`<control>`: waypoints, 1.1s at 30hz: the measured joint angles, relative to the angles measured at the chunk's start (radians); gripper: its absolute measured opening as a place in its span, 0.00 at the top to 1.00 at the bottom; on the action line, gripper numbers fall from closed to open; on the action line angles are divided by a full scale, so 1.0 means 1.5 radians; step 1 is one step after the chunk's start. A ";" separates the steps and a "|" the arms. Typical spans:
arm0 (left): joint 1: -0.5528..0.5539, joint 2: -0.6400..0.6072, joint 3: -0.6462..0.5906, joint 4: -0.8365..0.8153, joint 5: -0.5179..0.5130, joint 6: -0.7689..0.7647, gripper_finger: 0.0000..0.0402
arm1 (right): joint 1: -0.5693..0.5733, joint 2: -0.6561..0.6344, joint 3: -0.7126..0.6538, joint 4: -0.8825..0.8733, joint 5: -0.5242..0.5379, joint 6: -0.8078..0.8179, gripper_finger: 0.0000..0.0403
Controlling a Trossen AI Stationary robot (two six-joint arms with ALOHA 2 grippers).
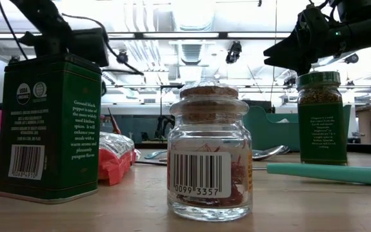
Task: Pick & Place Food Item
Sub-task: Put the blue noodle pack into the green bin
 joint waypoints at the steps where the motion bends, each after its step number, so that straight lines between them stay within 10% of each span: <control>1: -0.001 0.001 0.008 -0.001 -0.008 0.006 0.51 | 0.000 0.000 0.000 0.000 0.000 -0.001 0.54; 33: -0.037 0.001 -0.017 0.014 -0.044 0.025 0.51 | 0.000 0.000 0.000 0.000 0.000 -0.001 0.54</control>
